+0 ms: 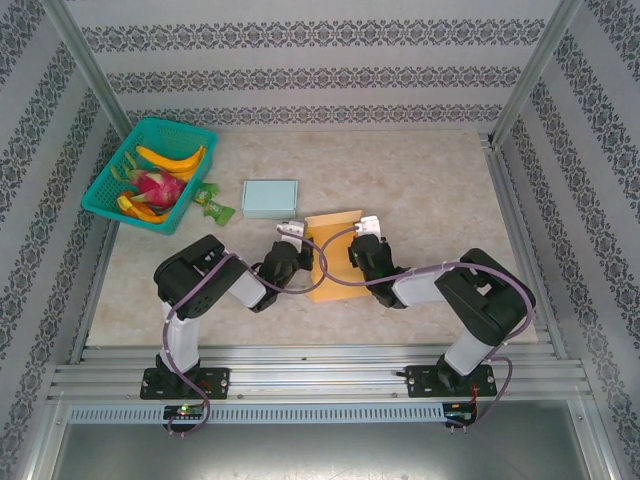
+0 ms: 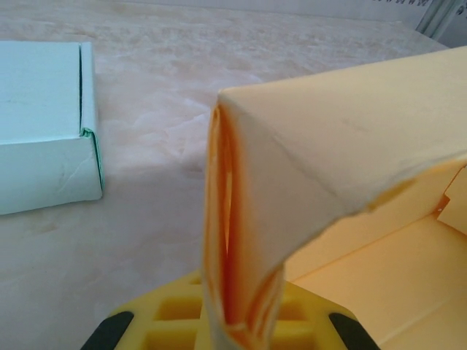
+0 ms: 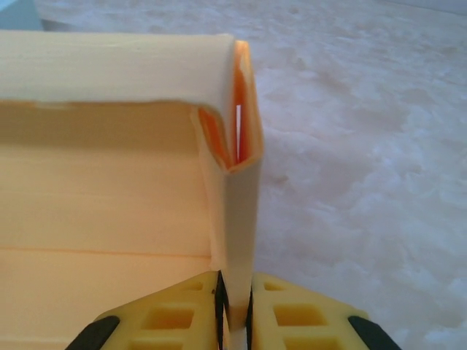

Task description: Fold the paper box

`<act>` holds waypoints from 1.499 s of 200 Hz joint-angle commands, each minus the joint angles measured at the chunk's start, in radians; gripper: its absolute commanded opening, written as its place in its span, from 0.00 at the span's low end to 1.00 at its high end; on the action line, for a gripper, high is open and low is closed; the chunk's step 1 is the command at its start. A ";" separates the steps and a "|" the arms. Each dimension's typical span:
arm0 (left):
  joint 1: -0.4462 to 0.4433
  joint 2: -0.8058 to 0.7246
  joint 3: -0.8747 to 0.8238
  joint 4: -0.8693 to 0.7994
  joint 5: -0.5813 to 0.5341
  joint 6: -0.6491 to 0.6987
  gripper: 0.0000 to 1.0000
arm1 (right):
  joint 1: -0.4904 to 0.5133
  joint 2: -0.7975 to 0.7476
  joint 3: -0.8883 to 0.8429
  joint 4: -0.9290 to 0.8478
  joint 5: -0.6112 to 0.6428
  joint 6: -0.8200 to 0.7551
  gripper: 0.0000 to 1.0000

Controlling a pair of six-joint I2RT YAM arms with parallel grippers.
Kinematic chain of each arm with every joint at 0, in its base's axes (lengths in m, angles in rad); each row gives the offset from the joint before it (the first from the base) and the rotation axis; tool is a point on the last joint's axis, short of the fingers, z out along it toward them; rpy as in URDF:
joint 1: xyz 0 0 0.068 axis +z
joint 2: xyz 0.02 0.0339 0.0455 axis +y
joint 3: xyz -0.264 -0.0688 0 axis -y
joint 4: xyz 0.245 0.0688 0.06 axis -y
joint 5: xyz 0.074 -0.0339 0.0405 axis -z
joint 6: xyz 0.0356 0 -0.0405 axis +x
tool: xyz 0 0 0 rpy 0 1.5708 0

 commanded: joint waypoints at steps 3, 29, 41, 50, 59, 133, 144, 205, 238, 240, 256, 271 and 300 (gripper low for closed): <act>-0.032 -0.033 0.005 -0.131 -0.163 -0.021 0.00 | 0.004 0.017 0.015 0.002 0.168 0.074 0.16; -0.034 -0.045 0.011 -0.187 -0.267 -0.063 0.00 | -0.015 0.022 0.011 -0.044 0.218 0.123 0.15; -0.034 -0.050 0.010 -0.195 -0.284 -0.068 0.00 | -0.028 0.021 0.019 -0.085 0.227 0.133 0.16; -0.034 -0.051 0.009 -0.198 -0.293 -0.072 0.00 | -0.035 0.019 0.026 -0.115 0.240 0.138 0.16; -0.034 -0.054 0.007 -0.201 -0.300 -0.077 0.00 | -0.048 0.017 0.030 -0.135 0.243 0.140 0.17; -0.039 -0.052 0.008 -0.188 -0.269 -0.060 0.00 | -0.129 -0.005 0.025 -0.114 0.006 0.112 0.33; -0.043 -0.052 0.005 -0.172 -0.243 -0.048 0.00 | -0.140 0.004 0.021 -0.070 -0.082 0.090 0.35; -0.050 -0.055 0.014 -0.189 -0.235 -0.049 0.00 | -0.146 0.095 0.070 -0.041 -0.181 0.066 0.38; -0.051 -0.055 0.011 -0.177 -0.213 -0.050 0.00 | -0.144 0.132 0.084 -0.022 -0.154 0.060 0.37; -0.051 -0.056 0.011 -0.176 -0.212 -0.051 0.00 | -0.144 0.134 0.085 -0.023 -0.148 0.060 0.37; -0.052 -0.057 0.013 -0.183 -0.223 -0.052 0.00 | -0.144 0.138 0.089 -0.035 -0.095 0.073 0.35; -0.051 -0.059 0.018 -0.210 -0.259 -0.065 0.00 | -0.144 0.134 0.084 -0.052 -0.031 0.095 0.25; -0.051 -0.065 0.027 -0.252 -0.330 -0.088 0.00 | -0.153 0.102 0.062 -0.100 0.079 0.172 0.16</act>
